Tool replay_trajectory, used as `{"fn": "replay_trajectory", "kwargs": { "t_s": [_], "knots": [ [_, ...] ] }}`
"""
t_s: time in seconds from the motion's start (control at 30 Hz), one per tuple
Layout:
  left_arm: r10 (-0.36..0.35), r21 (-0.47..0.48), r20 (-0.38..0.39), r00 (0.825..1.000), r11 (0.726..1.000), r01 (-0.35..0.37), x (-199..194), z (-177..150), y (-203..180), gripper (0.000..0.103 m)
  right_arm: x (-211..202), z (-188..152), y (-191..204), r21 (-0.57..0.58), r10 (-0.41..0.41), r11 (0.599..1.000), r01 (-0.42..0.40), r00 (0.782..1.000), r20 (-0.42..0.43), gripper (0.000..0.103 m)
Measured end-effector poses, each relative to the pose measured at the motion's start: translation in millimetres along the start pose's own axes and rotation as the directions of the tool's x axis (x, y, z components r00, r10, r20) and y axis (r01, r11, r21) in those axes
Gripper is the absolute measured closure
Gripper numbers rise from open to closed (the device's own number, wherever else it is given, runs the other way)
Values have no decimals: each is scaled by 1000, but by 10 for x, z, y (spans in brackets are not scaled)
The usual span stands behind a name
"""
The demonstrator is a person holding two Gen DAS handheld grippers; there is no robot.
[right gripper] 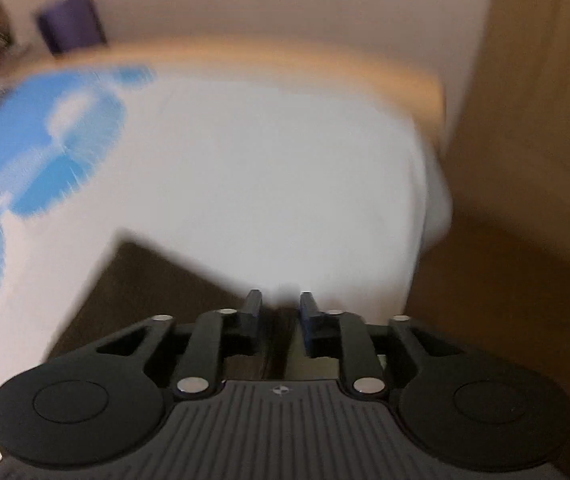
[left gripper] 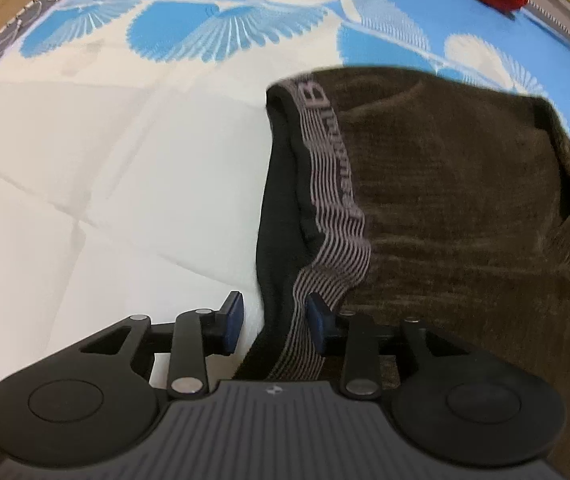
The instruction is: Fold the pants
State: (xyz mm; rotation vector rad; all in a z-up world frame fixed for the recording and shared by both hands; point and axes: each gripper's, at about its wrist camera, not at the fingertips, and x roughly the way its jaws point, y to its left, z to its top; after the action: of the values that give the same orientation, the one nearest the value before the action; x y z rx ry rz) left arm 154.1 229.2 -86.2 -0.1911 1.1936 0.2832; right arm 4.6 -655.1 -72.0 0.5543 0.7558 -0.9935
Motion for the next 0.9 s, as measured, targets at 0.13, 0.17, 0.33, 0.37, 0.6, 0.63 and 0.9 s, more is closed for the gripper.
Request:
{"fn": "replay_trajectory", "kwargs": {
  "t_s": [0.13, 0.17, 0.33, 0.37, 0.6, 0.63, 0.9],
  "knots": [
    [-7, -18, 40, 999, 1000, 8, -64, 46, -21, 64, -201, 68, 236, -94, 114, 990, -100, 981, 156, 59],
    [-8, -22, 40, 999, 1000, 9, -58, 57, -30, 64, -183, 69, 301, -104, 175, 981, -161, 975, 137, 53],
    [-6, -15, 22, 1000, 1000, 6, 15, 79, -95, 64, 336, -50, 586, -12, 461, 882, -471, 868, -183, 51],
    [-2, -8, 17, 1000, 1000, 2, 32, 79, -112, 64, 442, -86, 665, 3, 472, 875, -484, 853, -223, 51],
    [17, 28, 10, 1000, 999, -17, 97, 80, -161, 61, 667, -241, 1152, -58, 368, 916, -397, 890, -270, 49],
    [17, 31, 9, 1000, 999, -17, 107, 82, -158, 61, 654, -303, 1229, -63, 345, 926, -373, 900, -267, 49],
    [-7, 44, -2, 1000, 999, 7, 140, 103, -124, 61, 577, -335, 1635, -175, 170, 965, -195, 975, -145, 98]
  ]
}}
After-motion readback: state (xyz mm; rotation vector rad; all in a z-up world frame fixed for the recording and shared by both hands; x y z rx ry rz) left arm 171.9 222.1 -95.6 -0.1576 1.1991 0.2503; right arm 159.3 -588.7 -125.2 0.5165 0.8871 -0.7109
